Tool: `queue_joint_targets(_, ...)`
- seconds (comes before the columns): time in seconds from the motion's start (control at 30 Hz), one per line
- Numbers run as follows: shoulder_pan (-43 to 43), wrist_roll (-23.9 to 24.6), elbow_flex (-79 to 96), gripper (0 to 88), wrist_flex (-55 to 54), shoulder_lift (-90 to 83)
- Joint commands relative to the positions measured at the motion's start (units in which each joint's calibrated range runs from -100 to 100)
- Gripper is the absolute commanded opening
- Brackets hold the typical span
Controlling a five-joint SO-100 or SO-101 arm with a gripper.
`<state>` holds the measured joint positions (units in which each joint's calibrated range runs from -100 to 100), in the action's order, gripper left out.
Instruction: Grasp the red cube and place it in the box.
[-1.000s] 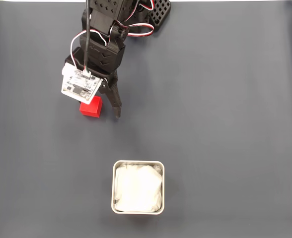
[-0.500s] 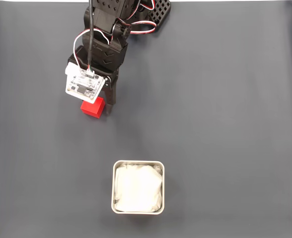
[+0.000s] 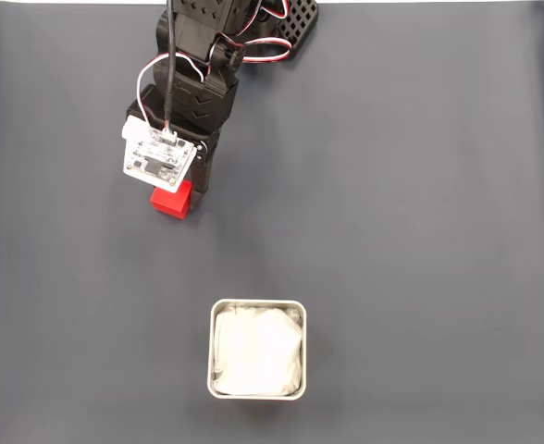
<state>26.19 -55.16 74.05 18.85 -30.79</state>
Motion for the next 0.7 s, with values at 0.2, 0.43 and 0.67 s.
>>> queue_joint_targets(0.2,-0.69,-0.1,-2.15,5.8,1.31,-2.66)
queue_joint_targets(0.43,-2.11,0.73,-8.81,5.8,7.62,-4.4)
queue_joint_targets(0.67,-4.24,1.37,-15.57,5.8,12.95,-6.04)
